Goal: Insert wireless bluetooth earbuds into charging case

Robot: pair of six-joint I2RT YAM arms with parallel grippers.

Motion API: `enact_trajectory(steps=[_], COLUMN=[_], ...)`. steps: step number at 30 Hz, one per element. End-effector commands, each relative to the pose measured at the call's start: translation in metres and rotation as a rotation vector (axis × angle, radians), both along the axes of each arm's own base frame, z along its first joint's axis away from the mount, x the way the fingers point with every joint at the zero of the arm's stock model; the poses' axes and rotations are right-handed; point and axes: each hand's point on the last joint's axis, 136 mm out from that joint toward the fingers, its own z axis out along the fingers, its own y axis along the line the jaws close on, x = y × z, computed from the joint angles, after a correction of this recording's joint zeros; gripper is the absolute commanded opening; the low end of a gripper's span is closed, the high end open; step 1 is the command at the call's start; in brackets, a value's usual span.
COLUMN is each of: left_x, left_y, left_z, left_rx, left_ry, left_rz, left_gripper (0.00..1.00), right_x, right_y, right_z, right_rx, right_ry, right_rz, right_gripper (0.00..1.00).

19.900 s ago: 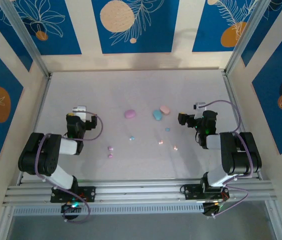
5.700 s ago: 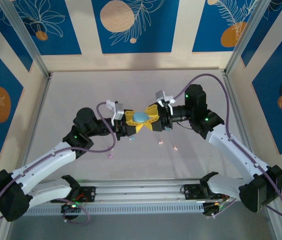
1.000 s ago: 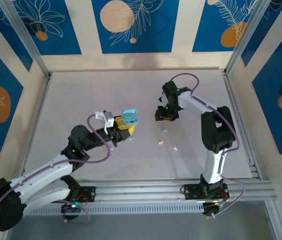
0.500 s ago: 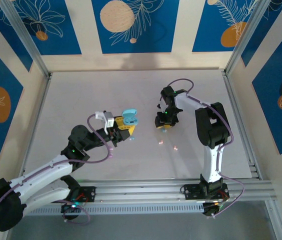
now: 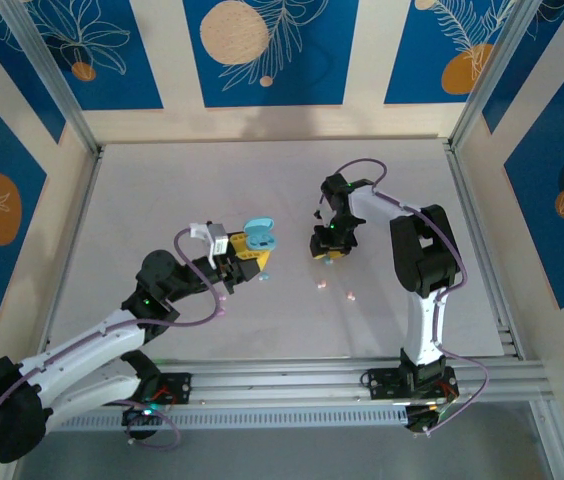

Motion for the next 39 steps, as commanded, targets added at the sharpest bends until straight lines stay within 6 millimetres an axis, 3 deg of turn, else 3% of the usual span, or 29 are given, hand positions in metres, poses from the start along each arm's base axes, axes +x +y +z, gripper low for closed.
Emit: enact_trajectory(steps=[1, 9, 20, 28, 39], left_x=[-0.003, -0.002, -0.002, -0.001, -0.001], left_y=[0.001, 0.001, 0.000, 0.000, -0.002], left_z=[0.013, 0.013, 0.012, 0.013, 0.013], left_rx=[-0.026, -0.027, -0.028, -0.028, -0.031], left_ry=[-0.028, -0.025, -0.022, -0.021, -0.014], left_rz=[0.005, 0.004, -0.001, 0.002, -0.009], left_gripper=[0.24, 0.24, 0.24, 0.24, 0.24], right_x=[-0.008, 0.008, 0.001, -0.007, -0.004], right_y=[0.001, -0.001, -0.007, -0.002, -0.009], right_z=[0.003, 0.004, -0.017, -0.009, -0.018], right_rx=[0.003, 0.005, -0.019, -0.002, -0.090], right_ry=[0.022, -0.016, 0.035, 0.042, 0.037], right_rz=[0.018, 0.005, 0.015, 0.018, 0.051], right_gripper=[0.44, 0.45, 0.45, 0.38, 0.31])
